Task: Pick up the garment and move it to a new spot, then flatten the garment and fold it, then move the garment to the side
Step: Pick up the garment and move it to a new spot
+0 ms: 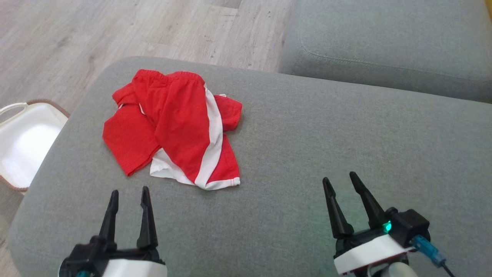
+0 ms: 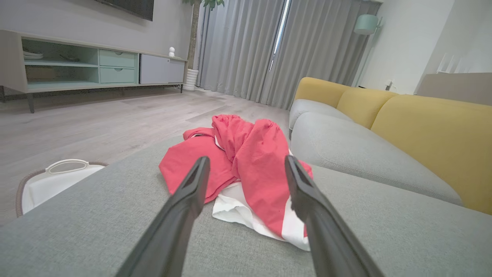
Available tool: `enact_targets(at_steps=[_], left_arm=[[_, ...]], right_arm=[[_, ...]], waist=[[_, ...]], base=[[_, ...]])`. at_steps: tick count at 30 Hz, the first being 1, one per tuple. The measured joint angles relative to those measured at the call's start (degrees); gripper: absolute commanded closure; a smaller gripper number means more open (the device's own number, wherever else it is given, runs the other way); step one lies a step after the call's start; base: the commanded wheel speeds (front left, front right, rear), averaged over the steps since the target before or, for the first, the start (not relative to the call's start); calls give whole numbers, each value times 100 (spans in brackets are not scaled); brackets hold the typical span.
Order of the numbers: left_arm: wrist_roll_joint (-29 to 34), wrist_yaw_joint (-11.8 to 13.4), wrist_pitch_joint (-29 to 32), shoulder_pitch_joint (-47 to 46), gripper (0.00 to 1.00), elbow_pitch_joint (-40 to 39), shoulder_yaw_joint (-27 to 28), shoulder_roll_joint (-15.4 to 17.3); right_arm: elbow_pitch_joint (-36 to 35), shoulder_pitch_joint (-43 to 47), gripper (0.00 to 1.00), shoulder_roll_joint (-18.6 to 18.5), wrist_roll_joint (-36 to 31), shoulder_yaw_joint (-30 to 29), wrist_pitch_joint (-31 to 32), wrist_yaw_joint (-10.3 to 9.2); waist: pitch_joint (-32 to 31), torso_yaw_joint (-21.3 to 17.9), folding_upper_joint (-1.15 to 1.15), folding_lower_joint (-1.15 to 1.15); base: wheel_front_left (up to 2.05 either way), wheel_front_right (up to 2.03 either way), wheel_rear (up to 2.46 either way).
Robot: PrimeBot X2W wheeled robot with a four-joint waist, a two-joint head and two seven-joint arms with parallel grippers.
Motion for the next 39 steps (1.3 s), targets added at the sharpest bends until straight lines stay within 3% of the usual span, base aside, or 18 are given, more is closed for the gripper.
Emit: enact_targets(at_steps=[11,16,21,22,30,35,39], left_arm=[[84,64,-1,70,0,-200,186,-2],[341,-83,-1,-357,0,-209,315,114],[504,-256,272,-1736,0,312,307,726],[504,-256,272,-1736,0,312,307,726],[486,-391,2036,-4063,0,1659,-590,1623],[30,-407,2742,-4758,0,2428,-1268,2009],[-85,-407,3026,-5015,0,3010,-1360,2192]], right_arm=[[-2,-15,0,0,-3,102,0,0],[-80,-57,0,-1,-13,-86,0,0],[-264,-311,0,-4,-92,-264,0,0],[-264,-311,0,-4,-92,-264,0,0],[-481,-718,0,-14,-172,-461,-1,0],[-571,-892,0,-16,-169,-456,-1,0],[-597,-983,0,-16,-148,-455,-1,0]], waist=[[161,-141,0,0],[399,-315,0,0],[744,-531,0,1],[744,-531,0,1],[1411,-945,0,2],[1748,-1243,0,2],[1932,-1471,0,2]], base=[[0,0,0],[0,0,0],[0,0,0],[0,0,0],[0,0,0],[0,0,0],[0,0,0]])
